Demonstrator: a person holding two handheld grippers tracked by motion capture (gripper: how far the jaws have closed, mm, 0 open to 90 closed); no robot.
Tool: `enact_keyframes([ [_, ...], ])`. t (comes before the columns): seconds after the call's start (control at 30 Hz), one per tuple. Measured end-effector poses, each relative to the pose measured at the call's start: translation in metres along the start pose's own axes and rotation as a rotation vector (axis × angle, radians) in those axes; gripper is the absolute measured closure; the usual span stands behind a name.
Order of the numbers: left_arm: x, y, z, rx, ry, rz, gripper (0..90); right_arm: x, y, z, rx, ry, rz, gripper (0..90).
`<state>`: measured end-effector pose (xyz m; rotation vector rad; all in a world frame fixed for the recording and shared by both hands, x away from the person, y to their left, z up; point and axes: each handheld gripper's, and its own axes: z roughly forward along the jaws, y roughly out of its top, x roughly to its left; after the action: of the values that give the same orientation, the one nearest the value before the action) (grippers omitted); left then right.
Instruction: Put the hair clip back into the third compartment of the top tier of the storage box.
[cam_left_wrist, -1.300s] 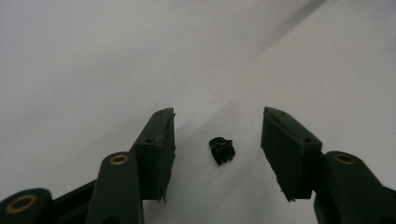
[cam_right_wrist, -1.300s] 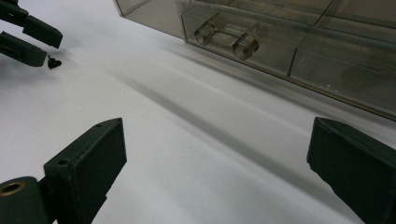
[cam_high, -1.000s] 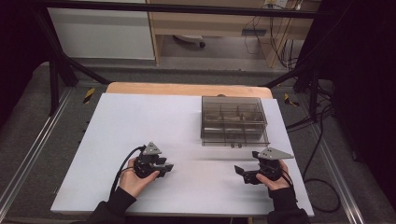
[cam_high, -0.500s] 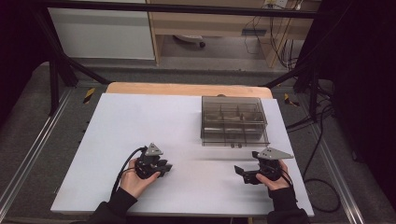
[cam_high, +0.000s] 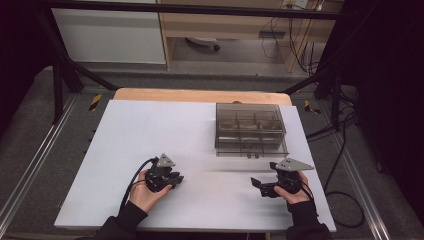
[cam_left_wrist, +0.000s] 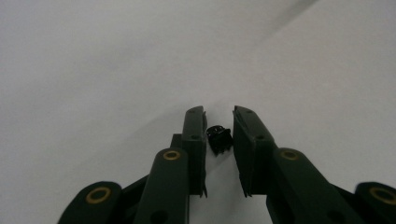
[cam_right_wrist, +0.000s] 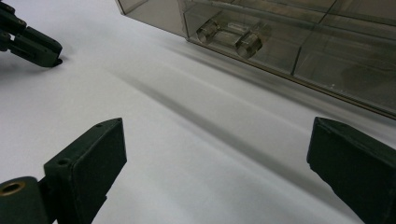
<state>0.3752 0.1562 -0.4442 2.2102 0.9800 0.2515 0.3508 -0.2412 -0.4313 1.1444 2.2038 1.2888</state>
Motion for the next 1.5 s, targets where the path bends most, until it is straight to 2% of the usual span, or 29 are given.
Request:
enact_keyframes([
  [0.93, 0.0008, -0.0002, 0.0002, 0.000, 0.010, -0.003, 79.9, 0.0001, 0.0001, 0.0000, -0.001, 0.001, 0.000, 5.2],
  [1.5, 0.0046, -0.0017, 0.0003, -0.013, -0.016, -0.002, 80.3, 0.0002, 0.0001, -0.0002, -0.003, 0.003, 0.001, 5.2],
])
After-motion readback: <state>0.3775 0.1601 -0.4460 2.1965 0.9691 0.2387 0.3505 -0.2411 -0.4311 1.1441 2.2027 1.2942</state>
